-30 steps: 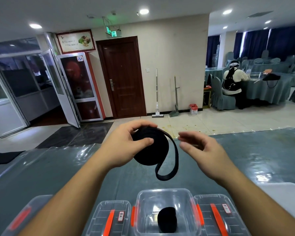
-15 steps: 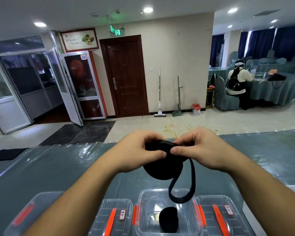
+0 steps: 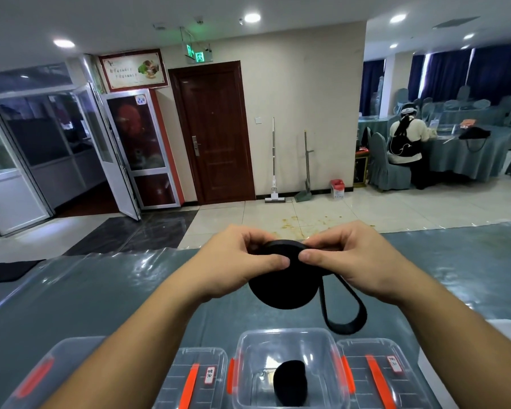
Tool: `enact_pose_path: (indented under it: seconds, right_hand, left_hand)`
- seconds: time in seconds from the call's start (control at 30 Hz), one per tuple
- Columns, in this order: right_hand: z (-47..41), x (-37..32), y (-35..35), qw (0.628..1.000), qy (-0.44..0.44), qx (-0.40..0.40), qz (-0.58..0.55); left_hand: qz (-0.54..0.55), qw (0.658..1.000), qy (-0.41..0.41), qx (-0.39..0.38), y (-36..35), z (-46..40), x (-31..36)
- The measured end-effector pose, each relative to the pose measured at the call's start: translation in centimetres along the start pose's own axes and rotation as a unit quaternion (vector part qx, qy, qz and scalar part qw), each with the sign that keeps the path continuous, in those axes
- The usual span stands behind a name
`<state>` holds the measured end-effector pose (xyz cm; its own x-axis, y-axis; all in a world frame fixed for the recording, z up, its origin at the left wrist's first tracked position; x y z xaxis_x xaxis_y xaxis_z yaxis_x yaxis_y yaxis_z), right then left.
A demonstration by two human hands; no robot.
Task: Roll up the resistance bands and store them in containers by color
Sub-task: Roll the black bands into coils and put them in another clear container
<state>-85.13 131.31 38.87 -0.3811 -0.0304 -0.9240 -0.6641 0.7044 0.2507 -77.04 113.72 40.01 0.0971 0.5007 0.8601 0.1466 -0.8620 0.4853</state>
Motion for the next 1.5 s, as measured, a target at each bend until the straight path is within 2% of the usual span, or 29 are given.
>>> enact_pose_path:
  seconds: [0.07, 0.2, 0.33, 0.53, 0.67, 0.73, 0.93, 1.03, 1.13, 1.27, 1.4, 1.5]
  right_hand:
    - [0.0, 0.1, -0.1, 1.0, 0.002, 0.006, -0.01]
    - [0.1, 0.8, 0.1, 0.992, 0.001, 0.055, -0.118]
    - [0.3, 2.0, -0.2, 0.976, -0.057, 0.052, -0.203]
    - [0.0, 1.9, -0.5, 0.987, -0.061, 0.033, -0.143]
    - [0.1, 2.0, -0.4, 0.976, -0.045, 0.072, -0.201]
    - [0.2, 1.9, -0.4, 0.969, -0.04, 0.083, -0.231]
    - [0.1, 2.0, -0.6, 0.979, -0.061, 0.056, -0.186]
    - [0.1, 1.7, -0.5, 0.965, -0.013, 0.123, -0.233]
    - [0.2, 1.3, -0.4, 0.951, 0.055, 0.196, -0.231]
    - [0.5, 2.0, -0.4, 0.941, 0.062, 0.24, -0.23]
    - [0.3, 2.9, -0.2, 0.945, 0.041, 0.246, -0.21]
    - [0.1, 3.0, -0.4, 0.954, 0.03, 0.224, -0.198]
  left_hand:
    - [-0.013, 1.0, -0.005, 0.01, 0.1, -0.2, 0.2]
    - [0.157, 0.985, 0.009, 0.065, 0.6, -0.4, 0.1]
    - [0.214, 0.975, 0.026, 0.05, 0.0, -0.2, -0.5]
    - [0.109, 0.993, 0.034, 0.003, -0.2, -0.3, -0.7]
    - [0.252, 0.965, 0.045, 0.052, -0.2, -0.3, -0.8]
    - [0.288, 0.954, 0.054, 0.064, -0.5, -0.3, -1.0]
    - [0.179, 0.981, 0.056, 0.038, -0.3, -0.2, -0.8]
    - [0.245, 0.966, 0.05, 0.061, -0.3, -0.4, -0.7]
    - [0.289, 0.951, 0.045, 0.099, -0.6, -0.6, -0.7]
    - [0.319, 0.933, 0.058, 0.157, 0.1, -0.8, -1.1]
    - [0.291, 0.943, 0.083, 0.139, 0.1, -0.8, -1.8]
    - [0.262, 0.956, 0.101, 0.091, -0.2, -0.9, -2.1]
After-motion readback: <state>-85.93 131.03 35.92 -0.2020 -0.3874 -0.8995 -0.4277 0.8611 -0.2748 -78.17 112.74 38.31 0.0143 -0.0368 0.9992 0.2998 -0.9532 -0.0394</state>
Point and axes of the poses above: each hand's wrist, its own z-axis away from the middle knuckle, its own y-axis out of the back of the hand, x = y × z, the point moved 6 cm from there along -z, towards the middle knuckle, and after that the axes turned 3 degrees about x, right-handed, at the moved point
